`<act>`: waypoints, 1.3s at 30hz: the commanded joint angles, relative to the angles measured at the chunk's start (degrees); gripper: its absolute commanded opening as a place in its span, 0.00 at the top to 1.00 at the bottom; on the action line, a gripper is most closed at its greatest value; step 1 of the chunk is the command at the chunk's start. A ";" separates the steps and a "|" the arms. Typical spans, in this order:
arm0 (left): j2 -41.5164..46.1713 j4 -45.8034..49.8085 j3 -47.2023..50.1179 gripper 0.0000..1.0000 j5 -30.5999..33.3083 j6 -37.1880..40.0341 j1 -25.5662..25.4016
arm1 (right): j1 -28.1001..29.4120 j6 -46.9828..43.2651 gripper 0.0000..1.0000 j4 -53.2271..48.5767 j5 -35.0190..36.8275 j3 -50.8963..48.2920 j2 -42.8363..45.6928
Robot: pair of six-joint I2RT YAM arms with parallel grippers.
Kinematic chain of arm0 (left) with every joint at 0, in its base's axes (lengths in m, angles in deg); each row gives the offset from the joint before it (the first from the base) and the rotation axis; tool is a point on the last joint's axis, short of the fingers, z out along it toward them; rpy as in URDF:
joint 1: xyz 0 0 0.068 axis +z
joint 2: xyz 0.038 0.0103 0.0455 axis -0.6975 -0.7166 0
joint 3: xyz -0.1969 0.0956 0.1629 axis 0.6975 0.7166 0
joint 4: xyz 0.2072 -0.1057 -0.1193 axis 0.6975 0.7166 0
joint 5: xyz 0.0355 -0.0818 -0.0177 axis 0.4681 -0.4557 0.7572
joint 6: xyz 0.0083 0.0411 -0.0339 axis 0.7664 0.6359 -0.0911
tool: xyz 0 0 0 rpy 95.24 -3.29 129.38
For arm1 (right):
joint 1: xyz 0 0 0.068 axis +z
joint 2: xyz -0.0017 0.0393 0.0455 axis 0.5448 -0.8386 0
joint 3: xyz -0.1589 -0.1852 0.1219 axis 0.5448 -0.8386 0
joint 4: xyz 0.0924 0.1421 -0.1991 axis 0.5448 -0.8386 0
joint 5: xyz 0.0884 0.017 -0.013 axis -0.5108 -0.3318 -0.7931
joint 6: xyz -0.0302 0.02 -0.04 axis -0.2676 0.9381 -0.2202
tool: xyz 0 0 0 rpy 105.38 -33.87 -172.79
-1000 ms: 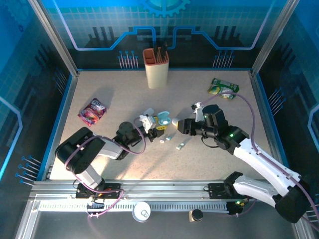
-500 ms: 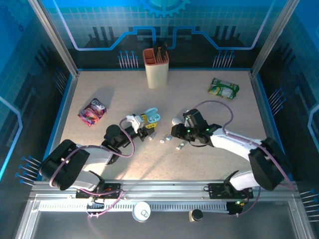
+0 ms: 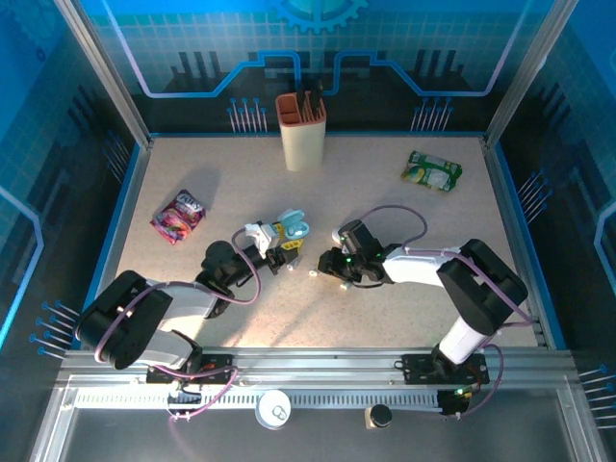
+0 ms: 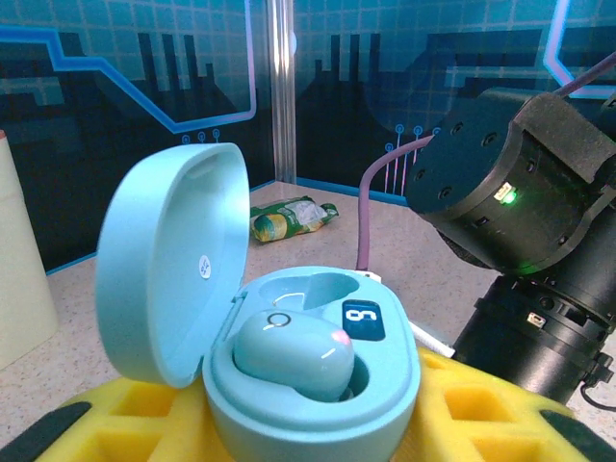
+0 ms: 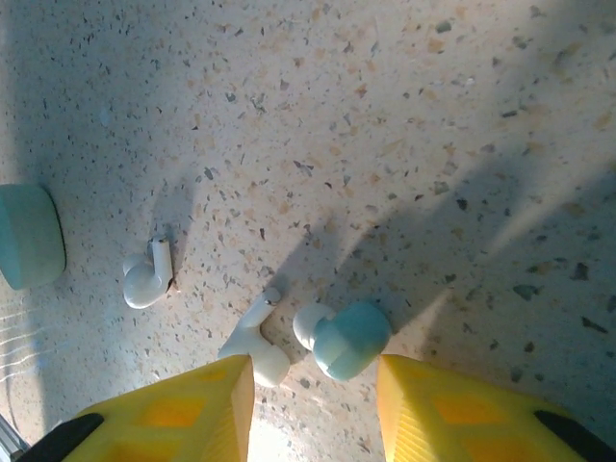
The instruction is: Insert the wireless bluetooth earbuds into the charging case
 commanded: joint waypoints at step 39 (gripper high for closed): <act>-2.13 -0.55 1.28 0.60 -2.88 3.98 0.13 | -1.96 -14.49 0.79 -9.31 4.98 3.02 6.96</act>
